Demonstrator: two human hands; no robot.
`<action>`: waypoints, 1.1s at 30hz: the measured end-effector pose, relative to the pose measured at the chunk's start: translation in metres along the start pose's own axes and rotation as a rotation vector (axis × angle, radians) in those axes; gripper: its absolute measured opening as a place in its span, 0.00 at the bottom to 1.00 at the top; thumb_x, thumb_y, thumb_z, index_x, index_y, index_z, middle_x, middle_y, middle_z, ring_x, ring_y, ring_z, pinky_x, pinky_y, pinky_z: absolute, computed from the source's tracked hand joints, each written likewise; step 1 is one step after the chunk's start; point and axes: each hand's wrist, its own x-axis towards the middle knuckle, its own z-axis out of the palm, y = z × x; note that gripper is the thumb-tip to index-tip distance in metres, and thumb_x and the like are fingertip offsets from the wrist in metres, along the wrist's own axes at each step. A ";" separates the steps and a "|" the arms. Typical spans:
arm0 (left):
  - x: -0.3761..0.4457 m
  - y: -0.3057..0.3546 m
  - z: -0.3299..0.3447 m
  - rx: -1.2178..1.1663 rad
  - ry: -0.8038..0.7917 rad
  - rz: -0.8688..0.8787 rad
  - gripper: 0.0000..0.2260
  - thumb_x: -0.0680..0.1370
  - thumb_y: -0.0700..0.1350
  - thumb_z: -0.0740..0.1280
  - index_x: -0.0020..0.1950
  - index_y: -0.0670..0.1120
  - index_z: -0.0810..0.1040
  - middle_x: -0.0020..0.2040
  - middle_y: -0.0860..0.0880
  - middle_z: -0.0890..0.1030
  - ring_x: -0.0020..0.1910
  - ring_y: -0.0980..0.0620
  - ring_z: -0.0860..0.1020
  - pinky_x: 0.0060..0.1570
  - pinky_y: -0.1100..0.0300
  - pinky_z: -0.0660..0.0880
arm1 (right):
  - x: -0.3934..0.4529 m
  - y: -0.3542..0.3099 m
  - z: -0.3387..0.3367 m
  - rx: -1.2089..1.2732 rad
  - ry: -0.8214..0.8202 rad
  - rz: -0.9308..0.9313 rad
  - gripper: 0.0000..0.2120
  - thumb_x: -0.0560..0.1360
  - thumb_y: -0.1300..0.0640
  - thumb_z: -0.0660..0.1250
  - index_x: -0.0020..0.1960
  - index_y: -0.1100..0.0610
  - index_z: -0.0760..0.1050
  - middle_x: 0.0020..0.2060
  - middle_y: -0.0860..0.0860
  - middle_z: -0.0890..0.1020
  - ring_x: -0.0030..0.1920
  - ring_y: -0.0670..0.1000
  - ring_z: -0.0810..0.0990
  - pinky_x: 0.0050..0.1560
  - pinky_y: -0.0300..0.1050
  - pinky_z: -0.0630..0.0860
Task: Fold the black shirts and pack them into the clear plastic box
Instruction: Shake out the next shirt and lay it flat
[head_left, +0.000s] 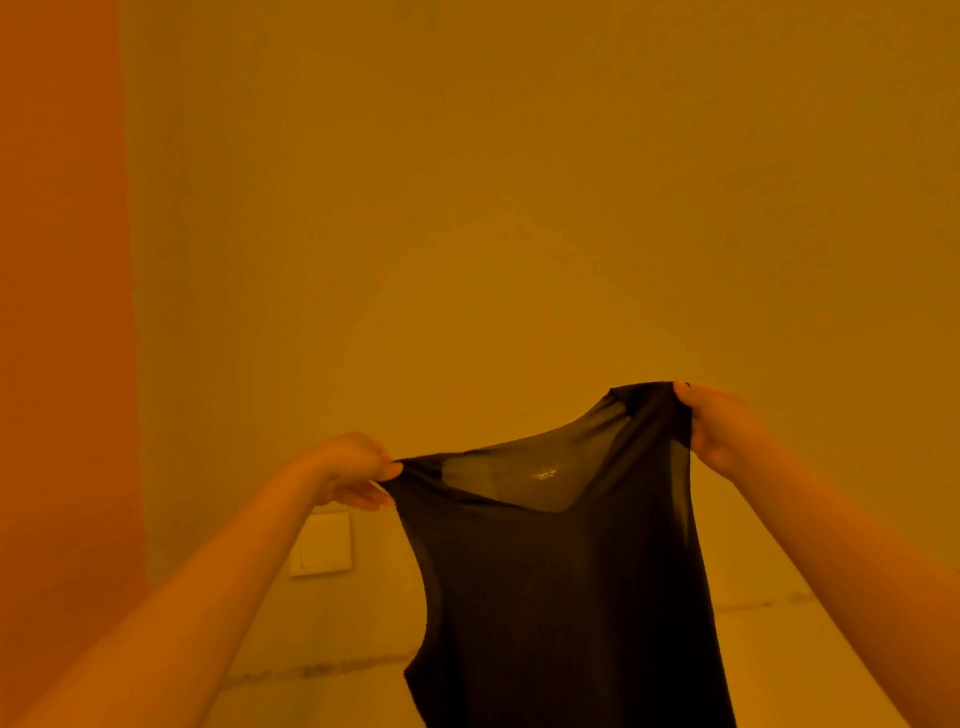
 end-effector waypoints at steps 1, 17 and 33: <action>0.003 -0.002 0.001 -0.166 0.031 0.020 0.07 0.79 0.38 0.62 0.41 0.43 0.69 0.38 0.45 0.74 0.24 0.56 0.79 0.25 0.64 0.76 | 0.001 0.000 -0.001 0.009 0.003 0.004 0.05 0.79 0.61 0.61 0.51 0.62 0.74 0.45 0.55 0.78 0.44 0.51 0.78 0.35 0.41 0.80; 0.016 0.003 0.012 -1.046 0.108 0.250 0.10 0.79 0.31 0.57 0.44 0.44 0.69 0.40 0.45 0.74 0.36 0.53 0.76 0.29 0.66 0.77 | 0.004 0.017 -0.006 0.003 -0.035 0.078 0.05 0.78 0.63 0.60 0.45 0.59 0.73 0.37 0.52 0.81 0.37 0.48 0.80 0.30 0.39 0.78; 0.025 0.014 0.018 0.594 0.321 0.548 0.09 0.75 0.40 0.69 0.54 0.42 0.82 0.52 0.44 0.81 0.50 0.49 0.76 0.43 0.63 0.64 | -0.003 -0.001 -0.035 -0.197 0.038 -0.012 0.03 0.73 0.66 0.67 0.45 0.61 0.75 0.42 0.55 0.79 0.43 0.52 0.79 0.39 0.42 0.78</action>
